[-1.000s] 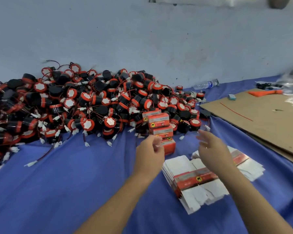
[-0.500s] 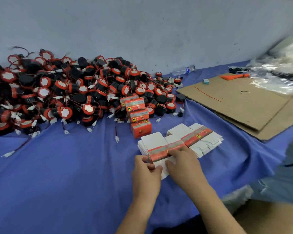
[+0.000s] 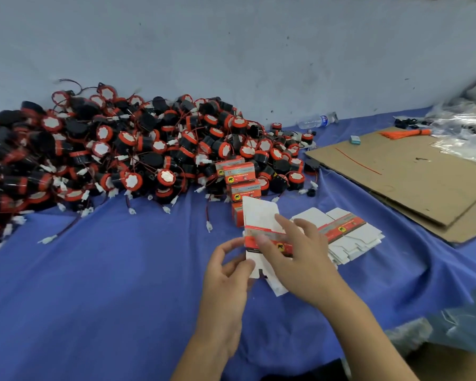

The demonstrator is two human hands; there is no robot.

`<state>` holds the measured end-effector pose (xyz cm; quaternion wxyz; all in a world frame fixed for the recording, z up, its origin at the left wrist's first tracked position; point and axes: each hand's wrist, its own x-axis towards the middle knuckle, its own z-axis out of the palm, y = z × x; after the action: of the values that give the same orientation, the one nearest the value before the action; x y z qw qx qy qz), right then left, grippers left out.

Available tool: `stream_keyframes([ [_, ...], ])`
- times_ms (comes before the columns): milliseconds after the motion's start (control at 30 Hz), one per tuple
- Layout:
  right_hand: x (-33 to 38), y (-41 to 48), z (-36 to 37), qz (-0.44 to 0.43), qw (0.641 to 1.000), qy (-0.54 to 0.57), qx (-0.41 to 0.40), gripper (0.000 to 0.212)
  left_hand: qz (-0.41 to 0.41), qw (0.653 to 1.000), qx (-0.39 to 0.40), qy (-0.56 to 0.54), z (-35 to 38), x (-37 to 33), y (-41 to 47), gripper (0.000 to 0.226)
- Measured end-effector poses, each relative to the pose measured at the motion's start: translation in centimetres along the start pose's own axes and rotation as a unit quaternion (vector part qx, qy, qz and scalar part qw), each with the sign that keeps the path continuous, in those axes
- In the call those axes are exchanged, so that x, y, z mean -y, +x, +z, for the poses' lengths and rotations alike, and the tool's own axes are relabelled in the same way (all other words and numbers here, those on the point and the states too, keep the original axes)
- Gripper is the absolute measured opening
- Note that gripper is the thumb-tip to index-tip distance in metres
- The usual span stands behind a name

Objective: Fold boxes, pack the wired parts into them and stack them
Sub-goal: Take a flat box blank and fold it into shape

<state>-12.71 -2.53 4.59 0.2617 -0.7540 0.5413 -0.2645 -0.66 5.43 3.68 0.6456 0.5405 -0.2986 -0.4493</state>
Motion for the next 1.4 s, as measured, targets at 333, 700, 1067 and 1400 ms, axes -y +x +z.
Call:
stream_keyframes([
  [333, 11.3, -3.6, 7.4, -0.018, 0.916, 0.362, 0.174, 0.063, 0.182, 0.964, -0.079, 0.179, -10.5, -3.2, -5.9, 0.042],
  [700, 18.3, -7.9, 14.1, 0.056, 0.798, 0.490, 0.345, 0.060, 0.233, 0.914, -0.231, 0.240, -19.5, -5.7, -11.0, 0.023],
  [1067, 19.4, -9.2, 14.7, 0.293, 0.571, 0.659, 0.392, 0.031, 0.030, 0.939, -0.008, 0.343, -25.4, -6.3, -15.4, 0.118],
  [1400, 17.5, -10.6, 13.6, 0.327, 0.605, 0.598, 0.413, 0.055, 0.174, 0.925, -0.087, 0.325, -26.2, -4.7, -14.2, 0.091],
])
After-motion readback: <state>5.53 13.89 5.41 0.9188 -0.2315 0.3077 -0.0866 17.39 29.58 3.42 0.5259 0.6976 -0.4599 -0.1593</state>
